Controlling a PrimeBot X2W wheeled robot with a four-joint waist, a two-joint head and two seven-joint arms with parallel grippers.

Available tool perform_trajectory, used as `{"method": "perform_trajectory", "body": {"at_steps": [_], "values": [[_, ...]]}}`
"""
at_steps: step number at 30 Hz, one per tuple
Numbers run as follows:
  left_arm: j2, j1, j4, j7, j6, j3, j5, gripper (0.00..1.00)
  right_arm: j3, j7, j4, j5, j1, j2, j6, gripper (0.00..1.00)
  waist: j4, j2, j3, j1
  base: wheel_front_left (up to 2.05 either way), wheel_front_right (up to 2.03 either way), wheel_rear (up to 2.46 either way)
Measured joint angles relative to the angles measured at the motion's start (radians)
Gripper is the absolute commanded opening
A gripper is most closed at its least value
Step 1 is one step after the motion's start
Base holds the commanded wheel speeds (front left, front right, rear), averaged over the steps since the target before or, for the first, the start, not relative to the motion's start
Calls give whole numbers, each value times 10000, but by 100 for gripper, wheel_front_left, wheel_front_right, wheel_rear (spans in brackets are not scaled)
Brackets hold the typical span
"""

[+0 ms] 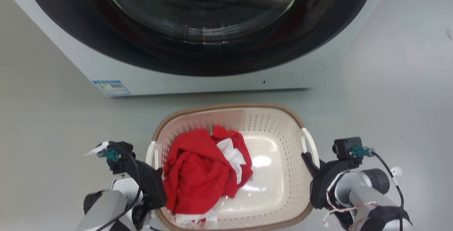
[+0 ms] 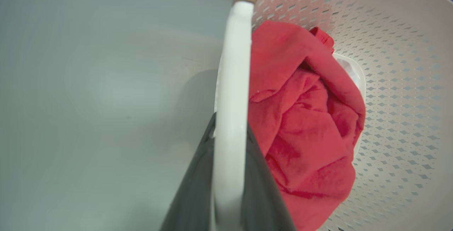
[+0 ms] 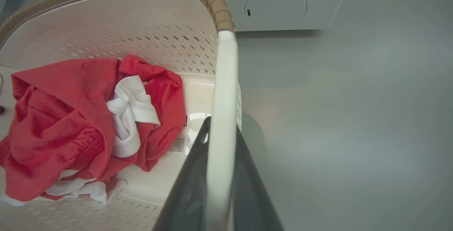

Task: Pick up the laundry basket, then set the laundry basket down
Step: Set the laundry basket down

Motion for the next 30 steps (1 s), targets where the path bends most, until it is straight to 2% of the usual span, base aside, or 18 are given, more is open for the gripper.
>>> {"method": "perform_trajectory", "body": {"at_steps": [11,30], "values": [[113,-1022,-290,-734,117,-81,366,0,-130,-665,36,-92,-1082,-13,-38,0,3,0,1492,1,0,0,0],[54,-2341,-328,-1856,297,-174,616,0,-307,-1578,355,-362,-2525,-71,-468,0,123,0,4108,0,0,0,0]]}}
